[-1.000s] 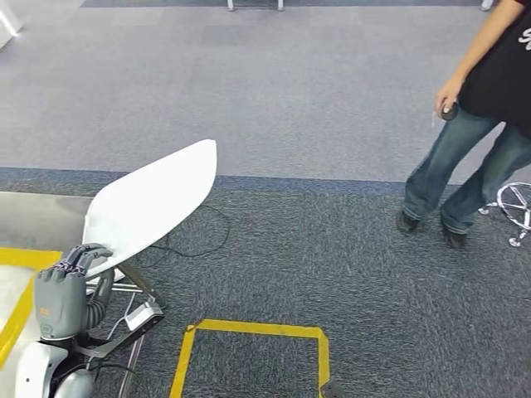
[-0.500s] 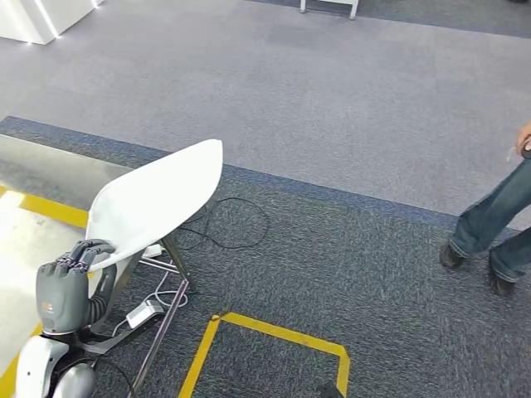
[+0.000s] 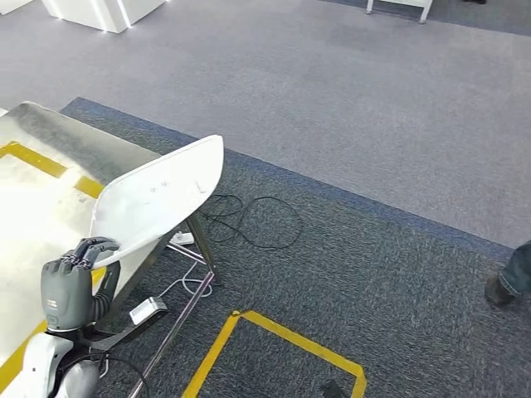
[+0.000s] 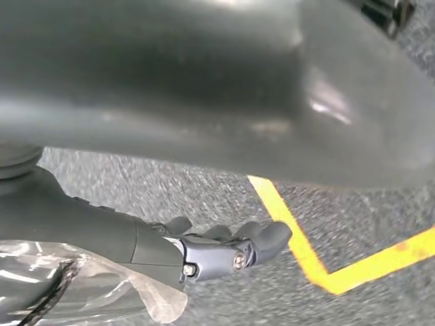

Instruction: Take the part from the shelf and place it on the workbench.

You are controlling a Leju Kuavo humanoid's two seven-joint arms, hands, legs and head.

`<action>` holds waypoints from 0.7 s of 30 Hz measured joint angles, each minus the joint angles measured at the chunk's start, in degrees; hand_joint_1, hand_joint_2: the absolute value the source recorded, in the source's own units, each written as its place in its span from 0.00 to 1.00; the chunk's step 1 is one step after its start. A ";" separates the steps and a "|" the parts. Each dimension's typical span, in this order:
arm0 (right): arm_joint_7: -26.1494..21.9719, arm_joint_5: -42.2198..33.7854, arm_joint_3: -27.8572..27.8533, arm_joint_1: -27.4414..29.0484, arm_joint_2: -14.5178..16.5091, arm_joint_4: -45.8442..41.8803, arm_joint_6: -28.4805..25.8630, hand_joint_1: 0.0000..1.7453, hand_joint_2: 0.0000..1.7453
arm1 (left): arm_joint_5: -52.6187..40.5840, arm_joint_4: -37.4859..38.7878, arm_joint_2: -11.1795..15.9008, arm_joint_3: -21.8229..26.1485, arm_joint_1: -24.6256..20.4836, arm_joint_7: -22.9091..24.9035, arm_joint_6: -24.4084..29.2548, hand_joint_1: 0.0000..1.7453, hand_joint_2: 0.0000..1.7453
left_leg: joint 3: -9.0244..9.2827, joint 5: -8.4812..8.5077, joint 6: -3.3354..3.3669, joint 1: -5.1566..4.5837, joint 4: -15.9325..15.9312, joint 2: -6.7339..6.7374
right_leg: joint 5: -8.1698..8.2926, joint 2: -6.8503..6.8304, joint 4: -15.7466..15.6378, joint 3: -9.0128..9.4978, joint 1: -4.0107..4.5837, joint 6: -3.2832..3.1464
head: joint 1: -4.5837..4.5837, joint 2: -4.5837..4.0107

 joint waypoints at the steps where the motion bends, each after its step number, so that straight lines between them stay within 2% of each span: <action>1: 0.01 0.03 0.01 0.02 0.00 0.00 0.00 0.00 0.00 | 0.00 0.10 -0.03 -0.02 0.03 0.00 -0.01 1.00 1.00 | -0.52 0.21 -0.05 0.06 1.00 0.13 | -0.13 -0.81 0.01 0.09 0.02 -0.01 | -0.01 0.00; 2: 0.01 0.04 0.01 -0.01 0.00 0.00 -0.01 0.00 0.00 | 0.00 0.19 -0.03 -0.03 0.04 0.00 -0.01 1.00 1.00 | 0.18 1.56 -0.01 0.08 -0.42 0.33 | -0.28 -1.57 0.02 0.26 0.03 0.03 | -0.02 0.00; 3: 0.02 0.06 0.01 -0.04 0.00 0.00 -0.03 0.00 0.00 | 0.00 0.25 -0.03 -0.03 0.02 0.00 -0.01 1.00 1.00 | 1.84 3.59 0.14 0.04 -3.67 0.84 | -0.47 -2.29 0.02 0.52 0.04 0.09 | -0.02 0.00; 5: 0.03 0.10 0.02 -0.14 0.01 0.00 -0.19 0.00 0.00 | 0.07 0.29 -0.03 -0.04 -0.18 -0.06 -0.01 1.00 1.00 | 5.80 6.61 0.69 -0.49 -11.41 3.43 | -0.92 -3.60 0.05 1.05 0.23 0.41 | -0.05 0.00; 7: 0.11 0.17 0.05 -0.24 0.02 0.00 -0.43 0.00 0.00 | 0.24 0.33 -0.05 -0.12 -0.57 -0.18 0.01 1.00 1.00 | 7.35 6.96 1.24 -1.09 -14.82 5.01 | -1.28 -4.91 0.04 1.31 0.53 0.87 | -0.05 0.00; 9: 0.25 0.30 0.14 -0.47 0.02 0.00 -0.67 0.00 0.00 | 0.46 0.41 -0.06 -0.20 -0.74 -0.32 0.02 1.00 1.00 | 7.32 6.92 1.83 -1.10 -15.25 3.81 | -1.60 -5.99 -0.12 1.49 0.59 1.45 | 0.00 0.00; 10: 0.32 0.39 0.22 -0.64 0.02 0.00 -0.81 0.00 0.00 | 0.58 0.44 -0.03 -0.21 -0.77 -0.42 0.03 1.00 1.00 | 7.44 7.02 2.16 -0.94 -15.53 3.08 | -2.01 -5.31 0.17 1.49 0.50 1.76 | 0.07 0.00; 11: 0.39 0.46 0.32 -0.78 0.02 0.00 -1.01 0.00 0.00 | 0.69 0.50 -0.02 -0.22 -0.90 -0.52 0.02 1.00 1.00 | 7.59 7.14 2.56 -0.75 -15.79 2.39 | -2.86 -3.95 1.37 1.03 0.40 2.00 | 0.13 0.00; 13: 0.54 0.54 0.49 -0.77 0.02 0.00 -1.33 0.00 0.00 | 1.03 0.66 -0.14 -0.29 -1.24 -0.66 0.02 1.00 1.00 | 7.79 7.24 3.08 -0.50 -16.03 1.05 | -5.81 -0.44 7.35 -1.79 0.28 2.24 | 0.43 0.00; 14: 0.62 0.52 0.56 -0.64 0.02 0.00 -1.42 0.00 0.00 | 1.20 0.80 -0.21 -0.37 -1.36 -0.69 0.02 1.00 1.00 | 7.79 7.22 3.22 -0.49 -16.02 0.26 | -7.38 0.44 11.48 -4.00 0.27 2.27 | 0.53 0.00; 15: 0.71 0.48 0.63 -0.50 0.02 0.00 -1.45 0.00 0.00 | 1.38 0.99 -0.26 -0.48 -1.38 -0.71 0.01 1.00 1.00 | 7.81 7.18 3.27 -0.50 -16.00 -0.56 | -8.27 0.78 14.82 -5.98 0.28 2.30 | 0.60 0.00; 16: 0.74 0.44 0.72 -0.39 0.02 0.00 -1.46 0.00 0.00 | 1.58 1.21 -0.25 -0.60 -1.37 -0.72 0.01 1.00 1.00 | 7.88 7.15 3.29 -0.51 -15.97 -1.43 | -8.04 0.91 16.38 -7.25 0.28 2.30 | 0.60 0.00; 17: 0.76 0.39 0.79 -0.33 0.02 0.00 -1.46 0.00 0.00 | 1.73 1.44 -0.22 -0.71 -1.35 -0.73 0.00 1.00 1.00 | 7.98 7.11 3.26 -0.50 -15.95 -2.33 | -6.66 0.99 15.71 -7.47 0.28 2.26 | 0.60 0.00; 18: 0.74 0.35 0.85 -0.31 0.02 0.00 -1.46 0.00 0.00 | 1.88 1.63 -0.21 -0.81 -1.35 -0.72 -0.01 1.00 1.00 | 8.13 7.04 3.17 -0.47 -15.91 -3.18 | -4.37 1.29 12.82 -6.56 0.23 2.18 | 0.59 0.00; 19: 0.72 0.31 0.87 -0.32 0.01 0.00 -1.46 0.00 0.00 | 2.00 1.76 -0.21 -0.91 -1.36 -0.72 -0.01 1.00 1.00 | 8.25 6.92 3.01 -0.40 -15.84 -3.99 | -1.94 2.23 8.73 -5.05 0.13 2.10 | 0.59 0.00; 20: 0.68 0.27 0.89 -0.31 -0.01 0.00 -1.45 0.00 0.00 | 2.03 1.83 -0.21 -0.98 -1.40 -0.72 -0.01 1.00 1.00 | 8.25 6.77 2.76 -0.42 -15.65 -4.74 | -0.39 3.50 4.95 -3.45 -0.02 2.03 | 0.57 0.00; 21: 0.66 0.25 0.90 -0.30 -0.02 0.00 -1.45 0.00 0.00 | 2.07 1.88 -0.22 -1.07 -1.43 -0.72 0.00 1.00 1.00 | 8.13 6.66 2.48 -0.41 -15.46 -5.42 | 0.40 4.60 2.24 -2.11 -0.14 1.96 | 0.56 0.00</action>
